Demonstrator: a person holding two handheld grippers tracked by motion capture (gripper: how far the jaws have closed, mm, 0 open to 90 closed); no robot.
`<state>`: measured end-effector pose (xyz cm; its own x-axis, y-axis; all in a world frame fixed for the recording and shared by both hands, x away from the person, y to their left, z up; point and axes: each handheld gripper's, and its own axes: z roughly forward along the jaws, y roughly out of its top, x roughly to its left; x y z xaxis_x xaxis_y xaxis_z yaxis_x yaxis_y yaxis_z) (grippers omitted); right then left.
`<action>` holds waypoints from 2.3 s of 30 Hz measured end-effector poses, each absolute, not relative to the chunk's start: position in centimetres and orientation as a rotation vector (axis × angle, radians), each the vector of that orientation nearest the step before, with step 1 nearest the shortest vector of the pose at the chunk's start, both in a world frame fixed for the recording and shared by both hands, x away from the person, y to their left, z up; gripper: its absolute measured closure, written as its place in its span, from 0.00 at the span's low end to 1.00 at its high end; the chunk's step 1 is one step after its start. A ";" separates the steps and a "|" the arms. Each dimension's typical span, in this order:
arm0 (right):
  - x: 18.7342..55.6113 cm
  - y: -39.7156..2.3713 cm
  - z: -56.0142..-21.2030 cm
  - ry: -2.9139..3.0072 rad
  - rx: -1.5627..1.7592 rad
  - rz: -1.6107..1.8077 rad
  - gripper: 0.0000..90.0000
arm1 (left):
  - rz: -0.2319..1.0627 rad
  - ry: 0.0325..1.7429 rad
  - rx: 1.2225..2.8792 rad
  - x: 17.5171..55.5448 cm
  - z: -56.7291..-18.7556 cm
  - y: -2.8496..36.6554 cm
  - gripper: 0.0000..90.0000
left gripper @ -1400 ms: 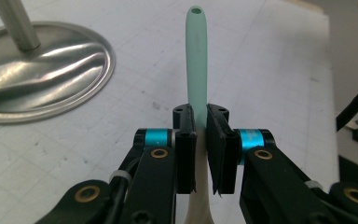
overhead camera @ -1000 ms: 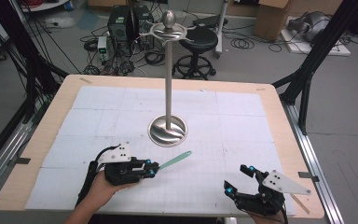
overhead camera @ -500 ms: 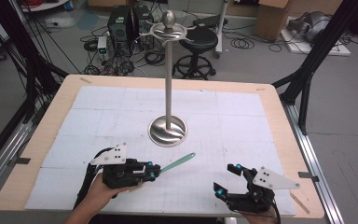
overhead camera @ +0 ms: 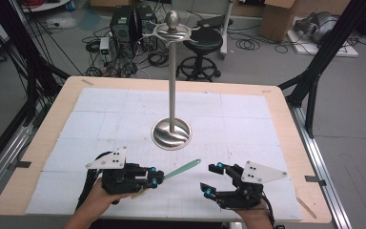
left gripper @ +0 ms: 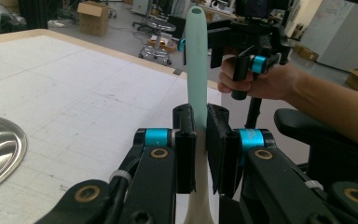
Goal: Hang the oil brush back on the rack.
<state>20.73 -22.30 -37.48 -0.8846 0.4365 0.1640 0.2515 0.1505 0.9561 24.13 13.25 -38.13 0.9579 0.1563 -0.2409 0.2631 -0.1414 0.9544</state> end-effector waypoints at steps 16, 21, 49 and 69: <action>21.6 -19.5 -36.2 2.349 0.463 1.942 0.63 | -0.154 0.259 1.713 23.5 -38.1 12.7 0.91; 21.7 -19.3 -36.1 2.361 0.407 1.964 0.71 | -0.164 0.242 1.712 23.5 -38.2 12.6 0.91; 22.2 -18.1 -35.0 2.390 0.508 2.084 0.84 | -0.146 0.229 1.733 23.3 -38.4 12.4 0.90; 22.7 -17.6 -33.1 2.484 0.468 2.012 0.88 | -0.129 0.258 1.740 23.4 -38.2 12.7 0.52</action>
<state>22.66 -17.59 -33.13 -0.9541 0.1673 0.2483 0.2776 0.1838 0.9430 23.39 12.71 -38.21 0.9681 0.1002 -0.2298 0.2440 -0.1661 0.9554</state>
